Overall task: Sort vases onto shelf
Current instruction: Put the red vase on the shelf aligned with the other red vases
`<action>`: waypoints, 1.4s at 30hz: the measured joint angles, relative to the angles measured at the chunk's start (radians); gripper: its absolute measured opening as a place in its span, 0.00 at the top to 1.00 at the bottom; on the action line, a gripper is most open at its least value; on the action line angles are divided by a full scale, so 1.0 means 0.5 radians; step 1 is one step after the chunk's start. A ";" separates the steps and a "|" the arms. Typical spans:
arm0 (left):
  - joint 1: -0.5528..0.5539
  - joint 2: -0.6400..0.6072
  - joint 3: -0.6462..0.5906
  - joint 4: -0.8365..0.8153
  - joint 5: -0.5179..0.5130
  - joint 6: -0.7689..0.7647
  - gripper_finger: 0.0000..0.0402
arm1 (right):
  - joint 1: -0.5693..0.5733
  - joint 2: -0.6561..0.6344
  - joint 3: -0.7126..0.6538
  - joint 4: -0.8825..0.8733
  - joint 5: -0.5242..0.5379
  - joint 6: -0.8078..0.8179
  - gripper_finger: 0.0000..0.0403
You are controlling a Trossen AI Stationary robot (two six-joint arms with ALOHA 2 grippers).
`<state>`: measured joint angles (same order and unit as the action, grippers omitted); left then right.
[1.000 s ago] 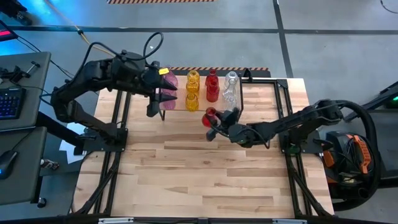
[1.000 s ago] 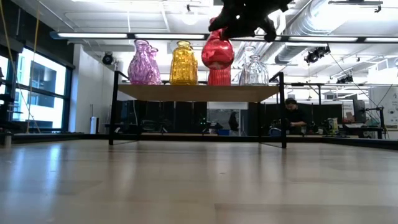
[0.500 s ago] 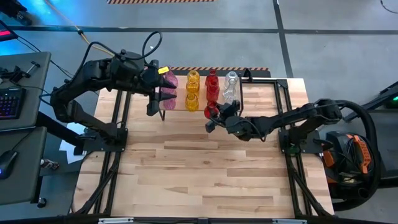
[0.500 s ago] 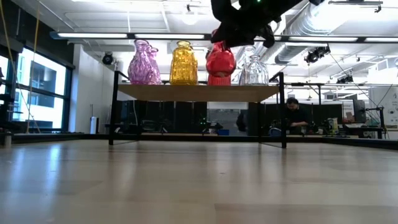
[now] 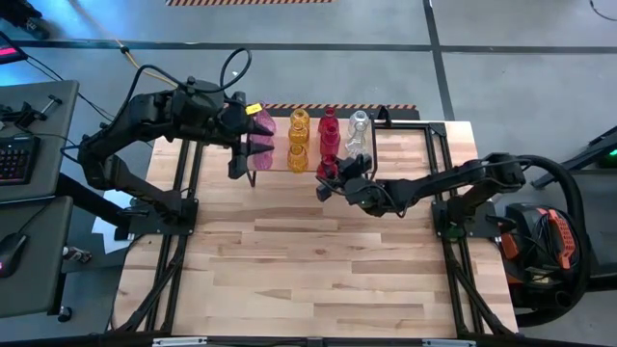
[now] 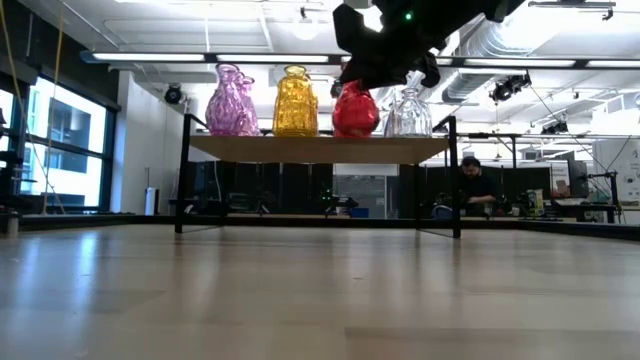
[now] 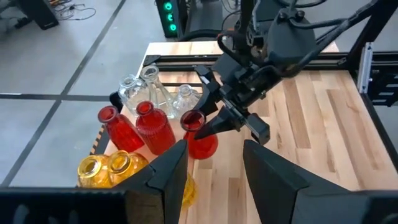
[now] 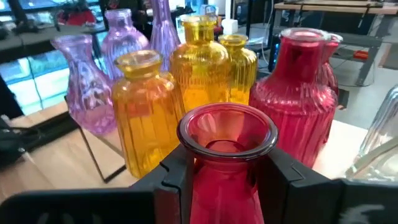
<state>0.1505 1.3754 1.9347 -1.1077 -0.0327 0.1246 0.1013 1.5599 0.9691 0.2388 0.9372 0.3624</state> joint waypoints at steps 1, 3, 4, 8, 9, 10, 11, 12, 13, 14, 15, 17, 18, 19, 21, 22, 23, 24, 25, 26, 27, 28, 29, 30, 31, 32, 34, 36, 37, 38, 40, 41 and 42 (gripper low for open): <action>0.000 0.000 0.000 0.000 -0.012 0.000 0.63 | 0.000 0.008 0.000 0.011 0.014 -0.003 0.76; 0.000 0.000 0.000 0.000 -0.023 0.000 0.63 | 0.002 0.012 0.000 0.023 0.044 -0.008 0.76; 0.000 0.000 0.000 0.000 -0.027 0.000 0.63 | -0.001 0.015 0.000 0.042 0.049 -0.002 0.76; 0.000 0.000 0.000 0.001 -0.027 0.002 0.63 | -0.010 0.020 0.000 0.037 0.064 0.003 0.76; 0.000 0.000 0.000 0.000 -0.027 0.002 0.63 | -0.011 0.020 0.000 0.043 0.080 0.011 0.76; 0.000 0.000 0.000 0.001 -0.027 0.004 0.63 | -0.011 0.020 0.000 0.042 0.109 0.028 0.76; 0.000 0.000 0.000 0.001 -0.027 0.004 0.63 | -0.012 0.020 0.000 0.041 0.135 0.047 0.76; 0.000 0.000 0.000 0.001 -0.027 0.006 0.63 | -0.012 0.020 0.000 0.042 0.153 0.054 0.76; 0.000 0.000 0.000 0.001 -0.027 0.006 0.63 | -0.013 0.020 0.000 0.042 0.156 0.057 0.76; 0.000 0.000 -0.001 0.001 -0.027 0.006 0.63 | -0.018 0.020 0.000 0.042 0.152 0.059 0.76; 0.000 0.001 0.000 0.001 -0.027 0.006 0.63 | -0.021 0.020 0.000 0.041 0.145 0.060 0.76; 0.000 0.001 0.000 0.001 -0.027 0.006 0.63 | -0.035 0.020 0.000 0.050 0.102 0.060 0.76; 0.000 0.001 0.000 0.002 -0.027 0.006 0.63 | -0.045 0.020 0.000 0.052 0.086 0.061 0.75; 0.000 0.001 0.000 0.002 -0.027 0.007 0.63 | -0.054 0.020 0.000 0.051 0.077 0.060 0.75; 0.000 0.001 -0.001 0.002 -0.027 0.006 0.63 | -0.075 0.020 0.000 0.051 0.077 0.060 0.75; 0.000 0.001 -0.001 0.002 -0.027 0.006 0.63 | -0.086 0.020 0.000 0.051 0.075 0.060 0.75; 0.000 0.001 0.000 0.002 -0.027 0.006 0.63 | -0.095 0.020 0.000 0.051 0.068 0.061 0.75; 0.000 0.001 0.000 0.002 -0.027 0.006 0.63 | -0.104 0.020 0.000 0.051 0.058 0.060 0.75; 0.000 0.001 0.000 0.002 -0.027 0.006 0.63 | -0.115 0.020 0.000 0.051 0.042 0.061 0.75; 0.000 0.001 0.000 0.002 -0.027 0.006 0.63 | -0.125 0.020 0.000 0.051 0.017 0.066 0.75; 0.000 0.001 0.000 0.002 -0.027 0.006 0.63 | -0.132 0.020 0.000 0.051 -0.012 0.067 0.75; 0.000 0.001 0.000 0.002 -0.027 0.006 0.63 | -0.139 0.020 0.000 0.051 -0.037 0.066 0.75; 0.000 0.001 0.000 0.002 -0.027 0.006 0.63 | -0.143 0.019 0.000 0.054 -0.058 0.065 0.75; 0.000 0.001 0.000 0.002 -0.026 0.006 0.63 | -0.146 0.019 0.000 0.055 -0.063 0.065 0.75; 0.000 0.001 0.000 0.002 -0.027 0.005 0.63 | -0.151 0.019 0.000 0.055 -0.061 0.064 0.75; 0.000 0.001 0.000 0.002 -0.027 0.003 0.63 | -0.151 0.019 0.000 0.054 -0.058 0.063 0.75; 0.000 0.001 0.000 0.002 -0.026 0.001 0.63 | -0.151 0.019 0.000 0.051 -0.054 0.061 0.75; 0.000 0.001 0.000 0.002 -0.026 0.001 0.63 | -0.154 0.019 0.000 0.043 -0.048 0.060 0.75; 0.000 0.001 0.000 0.002 -0.026 0.001 0.63 | -0.154 0.019 0.000 0.041 -0.047 0.060 0.75; 0.000 0.001 0.000 0.002 -0.026 0.001 0.63 | -0.153 0.019 0.000 0.038 -0.048 0.060 0.75; 0.000 0.001 0.000 0.002 -0.026 0.002 0.63 | -0.153 0.018 0.000 0.032 -0.047 0.060 0.75; 0.000 0.001 0.000 0.002 -0.026 0.002 0.63 | -0.153 0.018 0.000 0.031 -0.047 0.060 0.75; 0.000 0.001 0.000 0.002 -0.026 0.002 0.63 | -0.154 0.018 0.000 0.030 -0.048 0.060 0.75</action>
<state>0.1505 1.3758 1.9347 -1.1069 -0.0457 0.1257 0.0245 1.5688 0.9691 0.2539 0.9133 0.3923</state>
